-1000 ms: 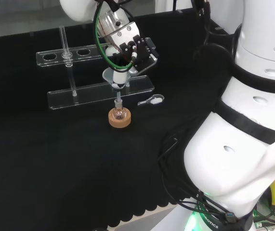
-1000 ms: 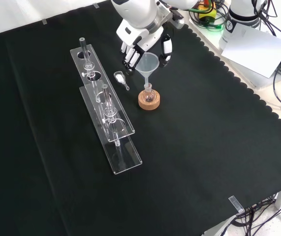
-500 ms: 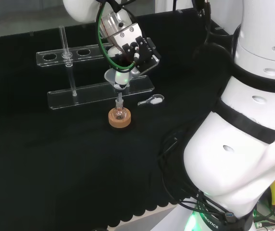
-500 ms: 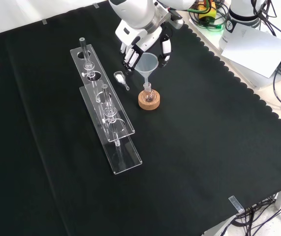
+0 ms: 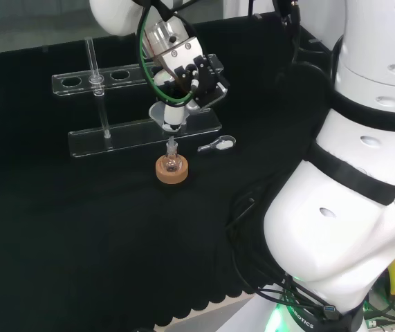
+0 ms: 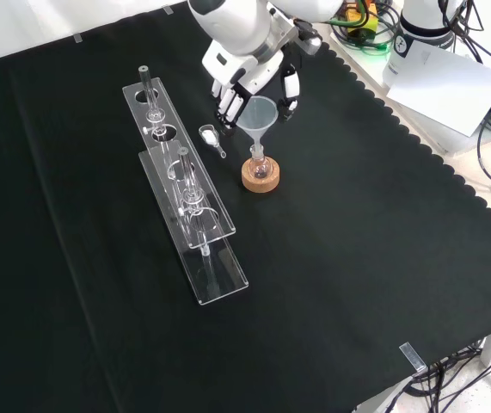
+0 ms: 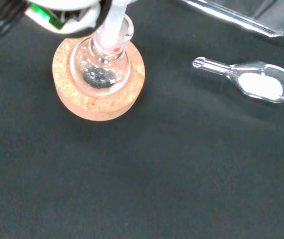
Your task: Place the funnel on the round-bottom flask.
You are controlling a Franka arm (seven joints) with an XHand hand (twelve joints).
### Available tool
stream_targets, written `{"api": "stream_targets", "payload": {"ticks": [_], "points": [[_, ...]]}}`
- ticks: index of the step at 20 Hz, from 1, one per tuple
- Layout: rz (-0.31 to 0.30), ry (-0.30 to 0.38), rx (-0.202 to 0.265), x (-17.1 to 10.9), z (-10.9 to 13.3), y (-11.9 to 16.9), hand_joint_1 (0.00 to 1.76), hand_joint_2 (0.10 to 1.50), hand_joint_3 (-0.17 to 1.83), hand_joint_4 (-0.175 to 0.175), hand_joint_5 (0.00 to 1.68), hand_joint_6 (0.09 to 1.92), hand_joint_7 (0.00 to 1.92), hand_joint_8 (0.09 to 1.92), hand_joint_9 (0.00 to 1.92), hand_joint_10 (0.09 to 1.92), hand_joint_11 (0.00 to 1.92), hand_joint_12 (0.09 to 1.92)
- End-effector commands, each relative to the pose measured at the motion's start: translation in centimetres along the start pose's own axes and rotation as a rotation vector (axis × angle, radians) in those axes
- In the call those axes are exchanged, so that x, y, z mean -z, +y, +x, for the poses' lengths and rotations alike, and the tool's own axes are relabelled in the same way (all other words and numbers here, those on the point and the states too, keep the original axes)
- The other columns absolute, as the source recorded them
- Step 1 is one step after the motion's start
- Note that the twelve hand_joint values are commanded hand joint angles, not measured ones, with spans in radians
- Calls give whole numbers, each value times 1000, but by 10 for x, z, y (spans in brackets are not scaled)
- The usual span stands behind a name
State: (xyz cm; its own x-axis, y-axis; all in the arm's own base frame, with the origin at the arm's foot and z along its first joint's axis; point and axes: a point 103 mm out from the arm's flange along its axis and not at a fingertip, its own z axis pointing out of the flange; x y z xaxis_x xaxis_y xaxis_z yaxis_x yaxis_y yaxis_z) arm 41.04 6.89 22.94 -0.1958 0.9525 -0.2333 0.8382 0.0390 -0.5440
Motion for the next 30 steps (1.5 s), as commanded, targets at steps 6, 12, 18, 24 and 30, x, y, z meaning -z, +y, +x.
{"api": "stream_targets", "payload": {"ticks": [6,12,18,24,30], "points": [[14,-5,17,-8,9,3,1009,701,796,-6,569,666,628,647,970,427,690,1232],[15,7,12,-11,7,3,1009,701,796,-6,570,669,626,648,969,428,690,1232],[11,0,15,-12,7,3,1008,701,796,-6,570,671,625,650,969,429,689,1232],[6,-5,13,-12,6,3,1008,700,796,-6,567,672,622,650,966,429,688,1232],[-3,-6,13,-12,6,3,1008,700,796,-8,553,668,615,650,956,427,688,1231]]}}
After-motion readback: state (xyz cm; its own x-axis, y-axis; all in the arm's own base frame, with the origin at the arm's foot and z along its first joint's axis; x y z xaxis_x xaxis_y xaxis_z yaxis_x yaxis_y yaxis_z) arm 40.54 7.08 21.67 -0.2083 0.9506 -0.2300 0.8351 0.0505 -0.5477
